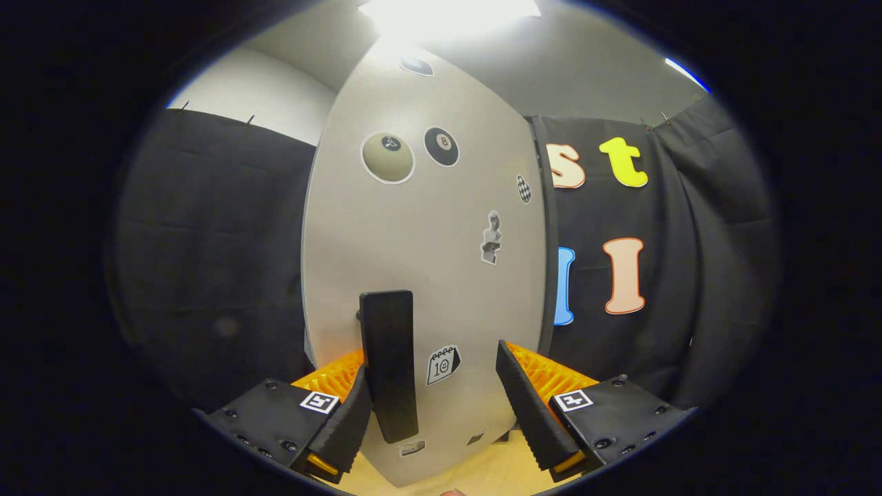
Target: Open the shoe cabinet door, grab the shoes and put them into the shoe cabinet, then close the shoe cabinet door.
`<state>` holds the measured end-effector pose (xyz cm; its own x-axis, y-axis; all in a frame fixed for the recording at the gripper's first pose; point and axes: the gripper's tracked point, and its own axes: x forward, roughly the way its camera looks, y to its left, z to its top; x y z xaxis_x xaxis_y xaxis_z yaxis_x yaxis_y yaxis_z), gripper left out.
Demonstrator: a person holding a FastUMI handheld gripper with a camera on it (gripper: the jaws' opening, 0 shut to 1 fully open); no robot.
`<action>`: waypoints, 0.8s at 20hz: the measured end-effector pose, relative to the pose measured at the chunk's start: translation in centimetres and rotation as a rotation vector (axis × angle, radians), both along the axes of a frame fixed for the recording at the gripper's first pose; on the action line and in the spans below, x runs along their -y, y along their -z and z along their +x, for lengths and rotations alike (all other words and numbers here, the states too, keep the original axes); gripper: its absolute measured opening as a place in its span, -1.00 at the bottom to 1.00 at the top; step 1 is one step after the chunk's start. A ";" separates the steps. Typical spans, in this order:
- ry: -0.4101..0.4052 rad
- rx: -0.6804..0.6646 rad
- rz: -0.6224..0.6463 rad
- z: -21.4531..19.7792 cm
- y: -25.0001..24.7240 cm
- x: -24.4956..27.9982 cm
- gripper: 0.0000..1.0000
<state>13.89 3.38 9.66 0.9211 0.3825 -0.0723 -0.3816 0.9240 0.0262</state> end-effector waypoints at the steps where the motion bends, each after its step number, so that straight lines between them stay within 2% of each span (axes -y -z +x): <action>1: -0.029 -0.003 0.005 -0.1 0.2 -1.4 0.94; 3: -0.100 -0.033 0.026 -0.1 1.2 -4.6 0.94; 6: -0.080 -0.042 0.002 2.2 2.4 -6.9 0.93; 11: -0.091 -0.077 0.010 6.0 4.2 -11.9 0.95; 16: -0.087 -0.096 -0.007 6.6 5.3 -13.8 0.96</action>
